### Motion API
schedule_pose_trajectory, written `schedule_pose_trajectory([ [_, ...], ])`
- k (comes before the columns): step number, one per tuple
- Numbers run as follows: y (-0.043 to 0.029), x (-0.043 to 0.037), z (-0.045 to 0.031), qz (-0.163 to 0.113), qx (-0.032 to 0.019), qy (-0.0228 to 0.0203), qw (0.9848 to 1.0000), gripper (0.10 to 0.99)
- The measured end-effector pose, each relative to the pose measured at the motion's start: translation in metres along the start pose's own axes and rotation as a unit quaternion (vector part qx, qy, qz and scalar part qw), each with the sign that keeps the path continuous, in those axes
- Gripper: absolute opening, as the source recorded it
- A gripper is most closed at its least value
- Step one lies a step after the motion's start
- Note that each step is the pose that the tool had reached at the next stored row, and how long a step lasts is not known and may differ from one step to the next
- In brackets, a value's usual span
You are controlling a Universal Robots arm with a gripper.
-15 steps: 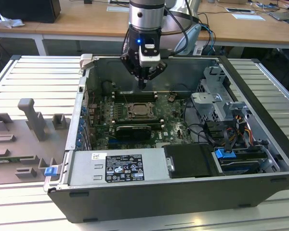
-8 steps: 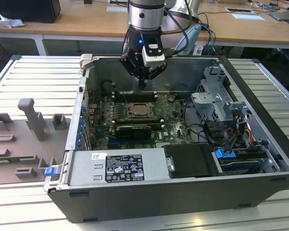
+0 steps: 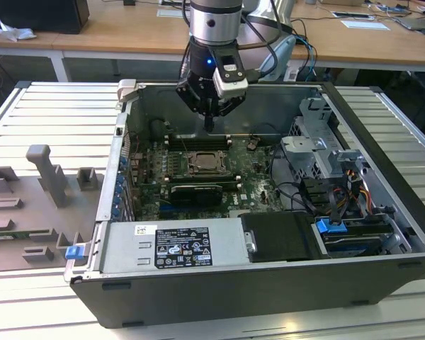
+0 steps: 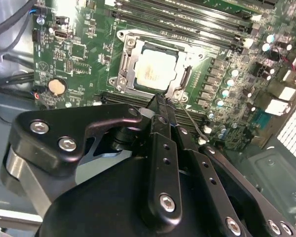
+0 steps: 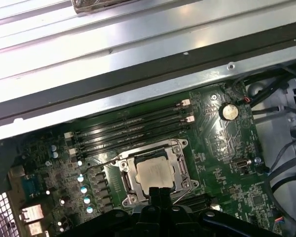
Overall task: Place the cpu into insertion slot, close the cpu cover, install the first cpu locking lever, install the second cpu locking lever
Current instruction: 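Install the first cpu locking lever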
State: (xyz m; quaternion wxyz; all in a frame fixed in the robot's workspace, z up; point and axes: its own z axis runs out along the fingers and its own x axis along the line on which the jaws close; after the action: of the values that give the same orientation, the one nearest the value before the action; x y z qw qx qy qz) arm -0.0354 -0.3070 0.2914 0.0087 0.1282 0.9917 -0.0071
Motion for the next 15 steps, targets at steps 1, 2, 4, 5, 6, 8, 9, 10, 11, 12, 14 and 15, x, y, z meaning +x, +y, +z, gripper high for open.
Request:
schedule_pose_trajectory([
  [1, 0.0, 0.0, 0.0, -0.009, -0.0002, -0.0001, 1.0, 0.106],
  [2, 0.0, 0.0, 0.0, -0.017, -0.0003, -0.0002, 0.9999, 0.106],
  [4, 0.0, 0.0, 0.0, -0.027, -0.0005, -0.0003, 0.9996, 0.106],
  [5, 0.0, 0.0, 0.0, -0.032, -0.0006, -0.0004, 0.9995, 0.106],
  [6, 0.0, 0.0, 0.0, -0.038, -0.0007, -0.0004, 0.9993, 0.106],
  [8, 0.0, 0.0, 0.0, -0.056, -0.0011, -0.0006, 0.9984, 0.106],
  [9, 0.0, 0.0, 0.0, -0.061, -0.0011, -0.0007, 0.9982, 0.106],
  [10, 0.0, 0.0, 0.0, -0.066, -0.0012, -0.0008, 0.9978, 0.106],
  [11, 0.0, 0.0, 0.0, -0.074, -0.0014, -0.0009, 0.9972, 0.106],
  [12, 0.0, 0.0, 0.0, -0.085, -0.0016, -0.001, 0.9964, 0.106],
  [14, 0.0, 0.0, 0.0, -0.113, -0.0021, -0.0013, 0.9936, 0.106],
  [15, 0.0, 0.0, 0.0001, -0.129, -0.0025, -0.0015, 0.9916, 0.106],
])
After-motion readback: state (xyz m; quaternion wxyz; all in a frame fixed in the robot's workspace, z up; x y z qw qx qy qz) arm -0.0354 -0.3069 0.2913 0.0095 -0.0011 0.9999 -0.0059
